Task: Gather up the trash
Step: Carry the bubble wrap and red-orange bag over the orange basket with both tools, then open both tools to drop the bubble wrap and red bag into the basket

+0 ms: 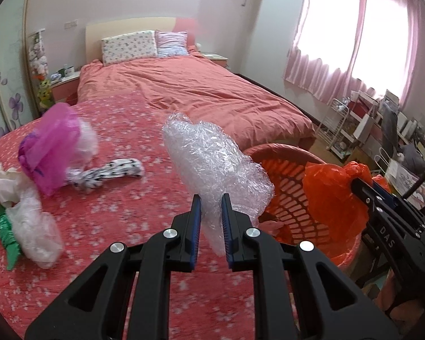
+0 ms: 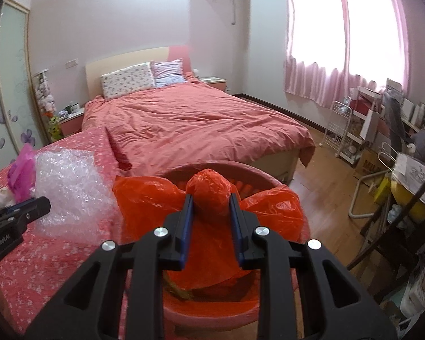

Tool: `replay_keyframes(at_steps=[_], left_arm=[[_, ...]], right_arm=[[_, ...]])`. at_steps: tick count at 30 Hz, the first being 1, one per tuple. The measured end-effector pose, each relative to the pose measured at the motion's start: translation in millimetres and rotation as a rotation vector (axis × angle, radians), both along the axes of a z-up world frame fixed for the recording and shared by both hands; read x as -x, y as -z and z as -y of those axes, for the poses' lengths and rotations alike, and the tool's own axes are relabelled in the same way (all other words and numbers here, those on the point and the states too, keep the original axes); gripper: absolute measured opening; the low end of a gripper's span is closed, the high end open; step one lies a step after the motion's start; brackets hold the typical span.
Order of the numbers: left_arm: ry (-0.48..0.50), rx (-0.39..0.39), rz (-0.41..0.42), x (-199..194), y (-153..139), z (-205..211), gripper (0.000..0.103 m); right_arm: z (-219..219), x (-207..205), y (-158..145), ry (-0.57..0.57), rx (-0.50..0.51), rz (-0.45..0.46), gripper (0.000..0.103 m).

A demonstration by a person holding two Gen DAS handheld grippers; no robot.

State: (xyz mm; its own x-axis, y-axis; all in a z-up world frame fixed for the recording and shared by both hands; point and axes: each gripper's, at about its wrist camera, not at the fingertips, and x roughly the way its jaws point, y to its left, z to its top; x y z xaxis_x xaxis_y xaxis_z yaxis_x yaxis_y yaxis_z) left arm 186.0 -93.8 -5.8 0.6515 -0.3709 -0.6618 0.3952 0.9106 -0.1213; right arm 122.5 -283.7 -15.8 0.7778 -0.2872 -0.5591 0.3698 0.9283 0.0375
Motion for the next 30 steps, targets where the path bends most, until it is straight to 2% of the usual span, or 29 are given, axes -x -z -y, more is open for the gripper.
replay_keyframes(at_steps=[11, 21, 27, 30], left_arm=[[0.088, -0.017, -0.016, 1.9, 11.3, 42.2, 0.015], [0.145, -0.026, -0.051, -1.7, 24.8, 63.5, 0.015], [0.166, -0.029, -0.084, -3.4, 32.3, 69.2, 0.015], [0.172, -0.031, -0.100, -3.7, 35.6, 69.7, 0.021]], right_arm=[[36.2, 1.1, 8.8, 0.097, -0.019, 0.008, 0.025], [57.7, -6.6, 13.5, 0.127, -0.070, 0.016, 0.025], [59.7, -11.3, 18.5, 0.120, -0.082, 0.011, 0.029], [60.9, -12.7, 21.2, 0.118, -0.094, 0.007, 0.032]])
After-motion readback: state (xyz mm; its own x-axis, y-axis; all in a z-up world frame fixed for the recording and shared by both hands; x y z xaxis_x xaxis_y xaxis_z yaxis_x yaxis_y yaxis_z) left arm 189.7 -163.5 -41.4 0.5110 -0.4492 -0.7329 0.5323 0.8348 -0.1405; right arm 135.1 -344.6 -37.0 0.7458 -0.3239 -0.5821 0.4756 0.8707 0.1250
